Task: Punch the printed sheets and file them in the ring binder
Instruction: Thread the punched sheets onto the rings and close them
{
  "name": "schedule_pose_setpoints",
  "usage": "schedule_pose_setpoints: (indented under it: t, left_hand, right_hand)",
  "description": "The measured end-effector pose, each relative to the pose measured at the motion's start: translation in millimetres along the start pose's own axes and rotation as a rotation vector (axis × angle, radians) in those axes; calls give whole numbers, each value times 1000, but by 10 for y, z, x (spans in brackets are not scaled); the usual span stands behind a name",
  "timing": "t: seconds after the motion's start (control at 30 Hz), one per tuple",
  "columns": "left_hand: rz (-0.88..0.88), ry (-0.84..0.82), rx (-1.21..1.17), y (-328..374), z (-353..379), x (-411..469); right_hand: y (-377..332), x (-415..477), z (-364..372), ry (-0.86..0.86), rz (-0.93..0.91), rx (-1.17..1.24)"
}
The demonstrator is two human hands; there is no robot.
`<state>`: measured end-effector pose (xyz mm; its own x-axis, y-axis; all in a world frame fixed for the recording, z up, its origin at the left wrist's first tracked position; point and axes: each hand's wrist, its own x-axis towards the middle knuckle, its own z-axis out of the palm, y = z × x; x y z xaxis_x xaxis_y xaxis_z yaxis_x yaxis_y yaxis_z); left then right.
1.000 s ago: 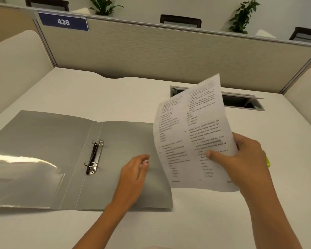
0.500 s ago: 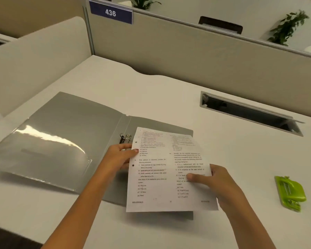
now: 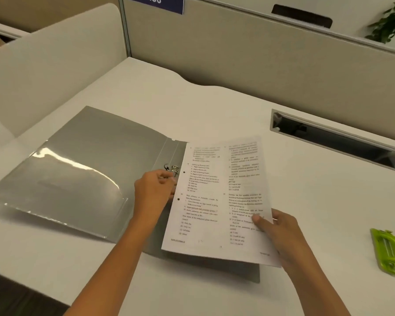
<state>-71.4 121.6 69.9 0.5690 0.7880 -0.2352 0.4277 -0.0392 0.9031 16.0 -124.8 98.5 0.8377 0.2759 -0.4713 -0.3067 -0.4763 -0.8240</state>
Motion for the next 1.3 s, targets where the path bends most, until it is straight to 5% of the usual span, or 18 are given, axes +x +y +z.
schedule_pose_setpoints:
  t: [0.33, 0.83, 1.1, 1.3]
  left_hand:
    - [3, 84, -59, 4, 14, 347]
    - [-334, -12, -374, -57, 114, 521]
    - [-319, -41, -317, -55, 110, 527]
    - [-79, 113, -73, 15, 52, 311]
  right_hand:
    - [-123, 83, 136, 6, -53, 88]
    - [-67, 134, 219, 20, -52, 44]
    - [-65, 112, 214, 31, -30, 39]
    - [-44, 93, 170, 39, -26, 18]
